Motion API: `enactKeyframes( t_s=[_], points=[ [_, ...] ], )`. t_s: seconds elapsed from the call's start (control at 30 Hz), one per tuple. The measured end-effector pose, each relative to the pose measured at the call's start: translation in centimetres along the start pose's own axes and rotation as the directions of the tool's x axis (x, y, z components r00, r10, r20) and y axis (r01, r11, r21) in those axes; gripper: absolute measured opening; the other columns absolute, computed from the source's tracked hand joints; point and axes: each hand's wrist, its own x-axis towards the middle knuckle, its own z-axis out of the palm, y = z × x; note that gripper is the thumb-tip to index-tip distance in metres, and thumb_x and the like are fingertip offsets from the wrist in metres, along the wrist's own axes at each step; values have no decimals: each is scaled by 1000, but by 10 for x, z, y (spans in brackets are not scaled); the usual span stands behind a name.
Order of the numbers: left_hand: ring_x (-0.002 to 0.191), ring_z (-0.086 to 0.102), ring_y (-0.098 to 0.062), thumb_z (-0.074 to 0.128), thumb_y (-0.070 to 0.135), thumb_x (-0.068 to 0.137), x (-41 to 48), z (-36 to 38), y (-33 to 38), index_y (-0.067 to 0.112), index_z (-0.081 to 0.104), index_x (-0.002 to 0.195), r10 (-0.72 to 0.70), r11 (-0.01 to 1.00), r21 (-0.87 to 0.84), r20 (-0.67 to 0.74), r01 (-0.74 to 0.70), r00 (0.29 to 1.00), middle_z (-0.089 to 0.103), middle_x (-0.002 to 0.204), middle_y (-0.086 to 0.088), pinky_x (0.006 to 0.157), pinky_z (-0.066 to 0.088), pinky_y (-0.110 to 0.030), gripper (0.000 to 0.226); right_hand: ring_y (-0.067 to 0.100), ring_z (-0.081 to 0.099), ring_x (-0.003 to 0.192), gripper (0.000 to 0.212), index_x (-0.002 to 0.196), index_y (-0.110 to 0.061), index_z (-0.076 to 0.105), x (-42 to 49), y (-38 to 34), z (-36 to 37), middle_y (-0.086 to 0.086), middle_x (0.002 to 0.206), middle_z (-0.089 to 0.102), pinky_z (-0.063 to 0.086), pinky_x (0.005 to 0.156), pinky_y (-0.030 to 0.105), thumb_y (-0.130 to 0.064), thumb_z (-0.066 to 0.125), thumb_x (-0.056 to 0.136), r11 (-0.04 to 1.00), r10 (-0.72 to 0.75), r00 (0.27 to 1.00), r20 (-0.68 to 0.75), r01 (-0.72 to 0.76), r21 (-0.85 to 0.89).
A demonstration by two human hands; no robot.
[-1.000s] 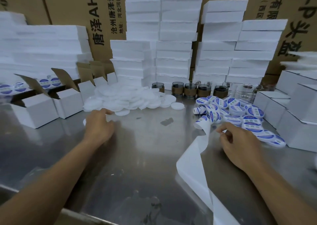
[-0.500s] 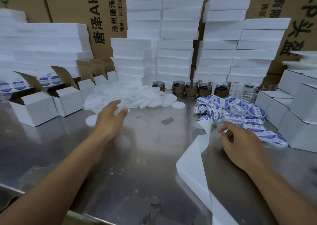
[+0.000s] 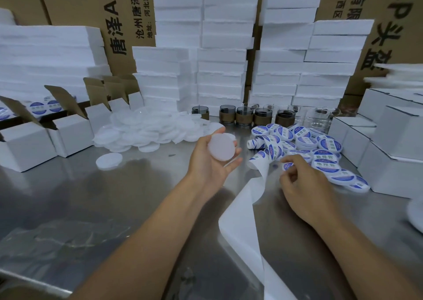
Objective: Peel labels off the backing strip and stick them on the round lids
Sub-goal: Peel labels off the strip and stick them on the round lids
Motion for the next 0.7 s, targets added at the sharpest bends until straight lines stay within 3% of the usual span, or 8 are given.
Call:
enactKeyframes(
  t_s=[0.17,0.3,0.4,0.5,0.6,0.7],
  points=[
    [73,59,-27,34,38,99,3,-9,-6,12,57,106,-95,996,1,-2,95,996,59,87,-17,65,57,-35,36,18,50,114,43,137,-35,33,-2,-5,6,-5,116,58,38,89,32,-27,42,95,988,-33,985,170,7,153],
    [66,62,-26,38,30,97,3,-9,-11,10,58,102,-102,989,110,-7,103,995,63,85,-18,58,59,-32,29,12,36,125,45,140,-52,20,-5,-14,6,-5,136,47,26,93,25,-38,32,99,983,-96,956,277,47,178],
    [65,64,-25,35,36,100,6,-11,-17,11,57,103,-110,963,241,-49,119,993,67,84,-17,55,58,-31,34,10,17,140,44,141,-51,17,-5,-17,6,-10,153,25,16,113,36,-45,27,98,990,-97,932,349,53,134],
    [63,66,-22,38,46,97,8,-9,-20,11,57,102,-96,922,370,-69,115,993,71,74,-12,51,56,-28,40,10,4,144,48,143,-49,13,-5,-18,8,-9,157,11,6,117,43,-51,24,96,996,-60,911,407,26,87],
    [59,66,-18,47,46,94,9,-7,-22,12,56,101,-85,880,466,-42,95,995,72,68,-6,53,56,-26,35,12,14,143,56,146,-42,9,-3,-18,9,-9,156,14,12,116,39,-52,30,95,979,-7,930,368,-67,190],
    [61,65,-17,53,40,93,9,-7,-24,15,56,104,-77,847,527,-14,73,997,72,75,-5,55,55,-24,28,13,29,137,58,146,-40,15,0,-16,9,-11,148,32,23,107,32,-52,37,93,934,79,931,357,-194,300]
  ],
)
